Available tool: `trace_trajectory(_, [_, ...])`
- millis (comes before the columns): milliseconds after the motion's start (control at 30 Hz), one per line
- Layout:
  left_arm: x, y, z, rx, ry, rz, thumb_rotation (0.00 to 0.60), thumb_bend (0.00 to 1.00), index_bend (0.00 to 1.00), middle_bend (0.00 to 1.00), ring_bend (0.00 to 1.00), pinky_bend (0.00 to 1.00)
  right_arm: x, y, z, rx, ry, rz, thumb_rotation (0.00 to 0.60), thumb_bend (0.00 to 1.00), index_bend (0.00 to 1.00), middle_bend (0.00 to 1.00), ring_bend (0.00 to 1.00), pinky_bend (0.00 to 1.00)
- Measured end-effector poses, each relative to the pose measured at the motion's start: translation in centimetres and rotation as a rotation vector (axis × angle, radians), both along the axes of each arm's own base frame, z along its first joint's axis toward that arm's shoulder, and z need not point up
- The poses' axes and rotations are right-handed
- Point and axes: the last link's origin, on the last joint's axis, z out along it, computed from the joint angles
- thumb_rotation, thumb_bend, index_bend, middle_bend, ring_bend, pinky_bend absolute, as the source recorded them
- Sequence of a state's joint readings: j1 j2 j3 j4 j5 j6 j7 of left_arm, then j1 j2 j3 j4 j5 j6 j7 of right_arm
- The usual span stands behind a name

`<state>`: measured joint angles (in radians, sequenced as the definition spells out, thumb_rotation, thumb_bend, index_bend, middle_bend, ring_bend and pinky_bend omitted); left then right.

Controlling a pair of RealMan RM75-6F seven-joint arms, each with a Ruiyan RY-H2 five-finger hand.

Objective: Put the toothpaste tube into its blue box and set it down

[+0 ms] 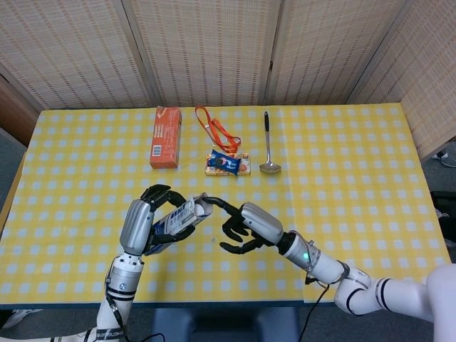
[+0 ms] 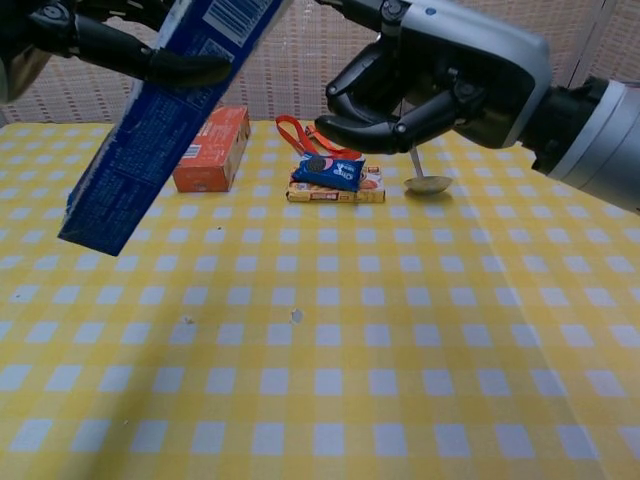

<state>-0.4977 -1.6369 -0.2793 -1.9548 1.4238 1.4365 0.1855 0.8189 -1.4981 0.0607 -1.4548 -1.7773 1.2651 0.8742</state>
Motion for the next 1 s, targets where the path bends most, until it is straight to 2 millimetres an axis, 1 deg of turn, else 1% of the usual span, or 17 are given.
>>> trace_trajectory(133, [0.0, 0.1, 0.3, 0.012, -0.007, 0.003, 0.6, 0.16, 0.51, 0.68, 0.51, 0.31, 0.3, 0.3, -0.6, 0.021, 0.011, 0.008, 0.6, 0.41, 0.0, 0.87, 0.88, 0.99])
trace_trajectory(300, [-0.2, 0.0, 0.6, 0.018, -0.003, 0.004, 0.6, 0.16, 0.51, 0.68, 0.51, 0.31, 0.3, 0.3, -0.1, 0.003, -0.014, 0.004, 0.6, 0.41, 0.0, 0.87, 0.88, 0.99])
trace_trajectory(400, [-0.3, 0.0, 0.9, 0.029, 0.0, 0.004, 0.6, 0.16, 0.51, 0.68, 0.51, 0.31, 0.0, 0.2, 0.8, -0.024, -0.059, -0.012, 0.6, 0.41, 0.0, 0.87, 0.88, 0.99])
trace_trajectory(500, [-0.7, 0.0, 1.1, 0.039, 0.011, 0.006, 0.6, 0.16, 0.51, 0.68, 0.51, 0.31, -0.9, 0.1, 2.1, -0.058, -0.114, -0.041, 0.6, 0.41, 0.0, 0.87, 0.88, 0.99])
trace_trajectory(600, [-1.2, 0.1, 1.0, 0.048, 0.038, 0.009, 0.6, 0.16, 0.51, 0.68, 0.51, 0.31, -2.3, 0.0, 3.5, -0.101, -0.148, -0.079, 0.6, 0.41, 0.0, 0.86, 0.88, 0.99])
trace_trajectory(667, [-1.7, 0.2, 0.8, 0.064, 0.074, 0.01, 0.6, 0.16, 0.51, 0.68, 0.51, 0.31, -3.4, -0.1, 4.5, -0.138, -0.146, -0.101, 0.6, 0.41, 0.0, 0.82, 0.85, 0.97])
trace_trajectory(700, [-2.0, 0.3, 0.7, 0.073, 0.094, 0.01, 0.6, 0.16, 0.51, 0.68, 0.51, 0.31, -3.7, -0.1, 4.7, -0.152, -0.137, -0.106, 0.6, 0.41, 0.0, 0.77, 0.82, 0.94])
trace_trajectory(733, [-2.4, 0.4, 0.4, 0.087, 0.126, 0.009, 0.6, 0.16, 0.51, 0.68, 0.51, 0.31, -4.2, -0.1, 4.8, -0.167, -0.117, -0.11, 0.6, 0.41, 0.0, 0.69, 0.75, 0.87])
trace_trajectory(767, [-2.8, 0.4, 0.2, 0.097, 0.153, 0.008, 0.6, 0.16, 0.51, 0.68, 0.51, 0.31, -4.5, -0.1, 5.0, -0.179, -0.095, -0.114, 0.6, 0.41, 0.0, 0.59, 0.66, 0.78])
trace_trajectory(800, [-3.2, 0.5, 0.0, 0.106, 0.181, 0.006, 0.6, 0.16, 0.51, 0.68, 0.51, 0.31, -5.0, -0.1, 5.2, -0.191, -0.066, -0.118, 0.6, 0.41, 0.0, 0.51, 0.6, 0.7])
trace_trajectory(833, [-3.7, 0.6, -0.3, 0.118, 0.221, 0.004, 0.6, 0.16, 0.51, 0.68, 0.51, 0.31, -5.7, -0.2, 5.6, -0.21, -0.015, -0.124, 0.6, 0.41, 0.0, 0.38, 0.47, 0.57])
trace_trajectory(867, [-4.2, 0.6, -0.6, 0.125, 0.25, 0.002, 0.6, 0.16, 0.51, 0.68, 0.51, 0.31, -6.3, -0.3, 5.9, -0.225, 0.029, -0.129, 0.6, 0.41, 0.0, 0.3, 0.4, 0.49])
trace_trajectory(933, [-5.1, 0.7, -1.2, 0.137, 0.314, -0.002, 0.6, 0.16, 0.51, 0.68, 0.51, 0.31, -7.7, -0.4, 6.6, -0.264, 0.149, -0.146, 0.6, 0.41, 0.0, 0.11, 0.22, 0.29])
trace_trajectory(967, [-5.5, 0.7, -1.5, 0.139, 0.339, -0.004, 0.6, 0.16, 0.51, 0.68, 0.51, 0.31, -8.3, -0.4, 6.9, -0.283, 0.203, -0.155, 0.6, 0.41, 0.0, 0.05, 0.16, 0.22])
trace_trajectory(1000, [-5.9, 0.7, -1.8, 0.14, 0.362, -0.005, 0.6, 0.16, 0.51, 0.68, 0.51, 0.31, -8.9, -0.3, 7.3, -0.302, 0.257, -0.166, 0.6, 0.41, 0.0, 0.02, 0.12, 0.17])
